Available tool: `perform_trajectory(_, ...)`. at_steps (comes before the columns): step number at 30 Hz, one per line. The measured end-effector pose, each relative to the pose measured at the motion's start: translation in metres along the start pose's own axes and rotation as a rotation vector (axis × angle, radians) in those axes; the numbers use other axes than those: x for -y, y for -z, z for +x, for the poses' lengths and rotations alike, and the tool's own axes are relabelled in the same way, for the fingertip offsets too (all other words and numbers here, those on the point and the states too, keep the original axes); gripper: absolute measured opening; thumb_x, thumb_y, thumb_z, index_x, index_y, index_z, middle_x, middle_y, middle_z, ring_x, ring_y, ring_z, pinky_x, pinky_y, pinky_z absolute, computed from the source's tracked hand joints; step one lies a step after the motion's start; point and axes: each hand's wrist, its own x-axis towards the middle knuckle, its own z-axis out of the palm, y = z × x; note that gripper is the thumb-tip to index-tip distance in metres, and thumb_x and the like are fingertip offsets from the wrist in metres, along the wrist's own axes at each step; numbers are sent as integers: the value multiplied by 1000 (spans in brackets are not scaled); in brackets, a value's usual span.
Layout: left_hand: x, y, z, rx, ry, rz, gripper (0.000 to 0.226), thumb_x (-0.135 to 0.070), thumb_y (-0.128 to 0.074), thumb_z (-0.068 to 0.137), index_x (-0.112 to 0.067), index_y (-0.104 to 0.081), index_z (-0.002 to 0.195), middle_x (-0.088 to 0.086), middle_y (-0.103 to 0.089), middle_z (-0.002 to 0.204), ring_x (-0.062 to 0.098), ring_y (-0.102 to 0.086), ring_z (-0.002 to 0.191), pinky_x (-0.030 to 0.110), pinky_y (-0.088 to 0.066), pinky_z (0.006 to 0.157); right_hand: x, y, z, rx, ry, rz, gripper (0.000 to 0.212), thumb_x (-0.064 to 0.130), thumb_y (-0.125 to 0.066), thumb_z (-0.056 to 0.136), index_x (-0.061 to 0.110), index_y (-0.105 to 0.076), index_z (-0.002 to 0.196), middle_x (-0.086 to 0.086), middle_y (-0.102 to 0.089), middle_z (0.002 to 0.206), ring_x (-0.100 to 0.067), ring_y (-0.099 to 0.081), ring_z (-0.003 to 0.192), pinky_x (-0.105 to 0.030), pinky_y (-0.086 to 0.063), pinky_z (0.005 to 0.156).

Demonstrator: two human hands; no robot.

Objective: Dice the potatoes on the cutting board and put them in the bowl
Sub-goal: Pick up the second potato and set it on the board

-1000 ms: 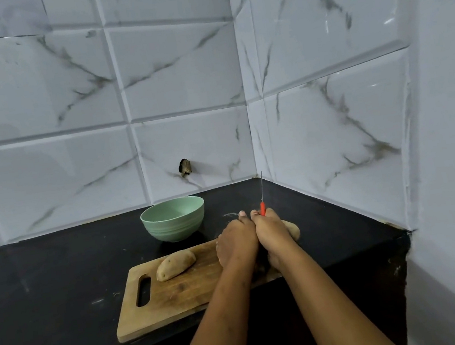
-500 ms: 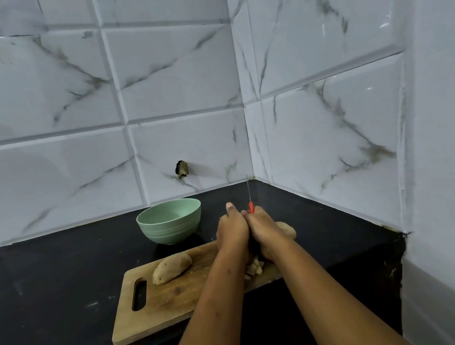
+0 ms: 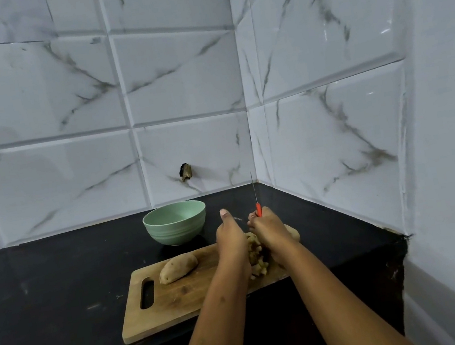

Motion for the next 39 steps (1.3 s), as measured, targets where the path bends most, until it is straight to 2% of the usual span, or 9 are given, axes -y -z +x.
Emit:
perform_trajectory(3, 2, -10, -9, 14, -14, 21, 64, -54, -20, 99, -6, -53, 126, 10, -57, 120, 30, -52, 117, 40, -39, 102, 0, 5, -3, 1, 9, -71, 21, 28, -40, 100, 16, -51, 113, -5, -61, 109, -21, -59, 102, -36, -48, 91)
perform_trajectory(5, 10, -17, -3, -15, -38, 9, 87, -76, -14, 81, -13, -53, 127, 10, -58, 125, 31, -53, 118, 49, -39, 104, -1, 9, -7, 0, 31, -67, 21, 29, -41, 100, 17, -52, 112, -5, -62, 105, -18, -60, 92, -30, -48, 79)
perform_trajectory(7, 24, -23, 10, -52, -73, 48, 105, -83, -8, 64, -15, -48, 133, 11, -54, 133, 31, -49, 124, 52, -36, 106, -4, 12, -9, -18, 51, -28, 19, 29, -41, 101, 16, -53, 109, -5, -63, 101, -14, -57, 82, -28, -45, 72)
perform_trajectory(12, 12, -8, -10, -132, -108, 16, 68, -56, -17, 98, -7, -43, 138, 14, -47, 141, 30, -41, 131, 47, -29, 111, -22, 11, -9, -63, 50, 229, 13, 22, -46, 97, 20, -53, 87, -10, -67, 102, -21, -64, 94, -42, -49, 95)
perform_trajectory(19, 7, -7, -22, -175, -71, -152, 61, -50, -22, 101, -7, -42, 139, 11, -47, 140, 28, -43, 128, 37, -32, 104, -29, 23, -19, -17, 26, 399, 14, 16, -41, 102, 14, -50, 92, -11, -65, 107, -15, -64, 97, -28, -50, 87)
perform_trajectory(27, 9, -24, -25, -257, -87, -278, 60, -50, -21, 101, -10, -46, 138, 8, -47, 141, 26, -42, 130, 33, -30, 103, -32, 14, -17, -79, 81, 267, 16, 29, -44, 98, 25, -54, 86, -7, -63, 108, -16, -65, 95, -43, -51, 94)
perform_trajectory(31, 11, -34, -30, -285, -112, -311, 60, -52, -20, 100, -13, -49, 135, 6, -47, 141, 26, -33, 137, 39, -20, 115, -29, 13, -19, -81, 69, 230, 14, 30, -46, 96, 25, -54, 86, -9, -61, 110, -18, -64, 93, -44, -52, 90)
perform_trajectory(34, 11, -41, -35, -251, -112, -363, 57, -48, -24, 101, -9, -52, 131, 8, -51, 137, 25, -44, 128, 36, -32, 108, -27, 16, -20, -78, 68, 204, 11, 27, -47, 97, 23, -54, 88, -11, -60, 111, -19, -64, 93, -42, -53, 90)
perform_trajectory(39, 7, -38, -40, -186, -91, -413, 57, -47, -23, 102, -10, -43, 140, 5, -44, 144, 21, -40, 132, 25, -29, 96, -27, 16, -22, -82, 66, 237, 12, 27, -47, 97, 21, -53, 88, -11, -62, 108, -20, -65, 91, -43, -53, 88)
